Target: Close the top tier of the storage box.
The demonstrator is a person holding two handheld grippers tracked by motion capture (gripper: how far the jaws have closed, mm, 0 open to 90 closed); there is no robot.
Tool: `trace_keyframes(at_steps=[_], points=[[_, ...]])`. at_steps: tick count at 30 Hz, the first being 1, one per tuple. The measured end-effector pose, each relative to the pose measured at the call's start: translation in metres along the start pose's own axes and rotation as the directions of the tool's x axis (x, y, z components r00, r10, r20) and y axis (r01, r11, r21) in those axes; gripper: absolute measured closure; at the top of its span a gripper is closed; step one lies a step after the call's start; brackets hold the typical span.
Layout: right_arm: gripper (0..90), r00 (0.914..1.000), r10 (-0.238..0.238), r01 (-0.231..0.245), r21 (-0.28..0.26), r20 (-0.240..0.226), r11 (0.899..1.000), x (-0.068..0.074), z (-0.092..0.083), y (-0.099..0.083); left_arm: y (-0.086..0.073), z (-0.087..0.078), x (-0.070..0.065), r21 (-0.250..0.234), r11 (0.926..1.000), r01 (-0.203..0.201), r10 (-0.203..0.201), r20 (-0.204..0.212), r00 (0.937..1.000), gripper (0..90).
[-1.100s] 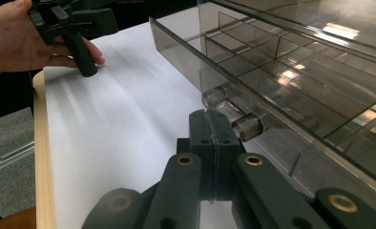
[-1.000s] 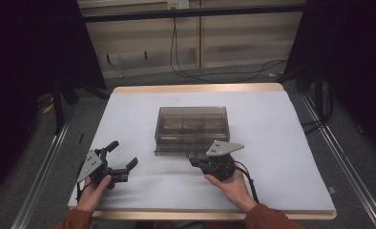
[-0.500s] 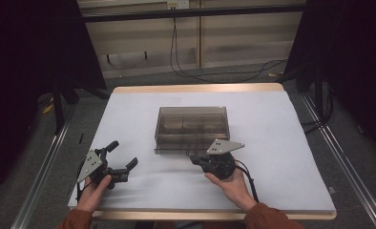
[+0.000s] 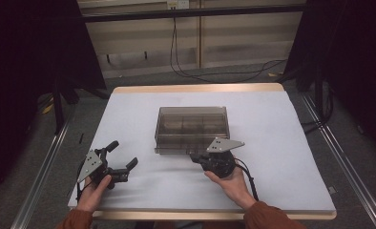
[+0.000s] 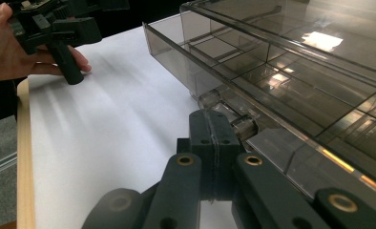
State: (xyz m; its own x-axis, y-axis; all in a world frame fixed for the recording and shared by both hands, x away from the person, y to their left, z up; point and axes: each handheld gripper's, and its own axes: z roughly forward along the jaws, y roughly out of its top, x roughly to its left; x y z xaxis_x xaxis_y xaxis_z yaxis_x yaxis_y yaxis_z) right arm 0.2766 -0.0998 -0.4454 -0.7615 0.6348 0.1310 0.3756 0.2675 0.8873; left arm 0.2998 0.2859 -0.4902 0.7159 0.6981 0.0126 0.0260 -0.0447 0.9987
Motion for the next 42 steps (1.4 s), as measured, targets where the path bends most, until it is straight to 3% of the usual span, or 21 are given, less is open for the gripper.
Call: trace_keyframes(at_steps=[42], points=[[90.0,0.9999,0.008,-0.008,0.008,0.012,1.000,-0.0068,0.0076,0.0023,0.0000,0.0000,0.0000,0.000,1.0000,0.000,0.000,0.001,1.0000,0.9]])
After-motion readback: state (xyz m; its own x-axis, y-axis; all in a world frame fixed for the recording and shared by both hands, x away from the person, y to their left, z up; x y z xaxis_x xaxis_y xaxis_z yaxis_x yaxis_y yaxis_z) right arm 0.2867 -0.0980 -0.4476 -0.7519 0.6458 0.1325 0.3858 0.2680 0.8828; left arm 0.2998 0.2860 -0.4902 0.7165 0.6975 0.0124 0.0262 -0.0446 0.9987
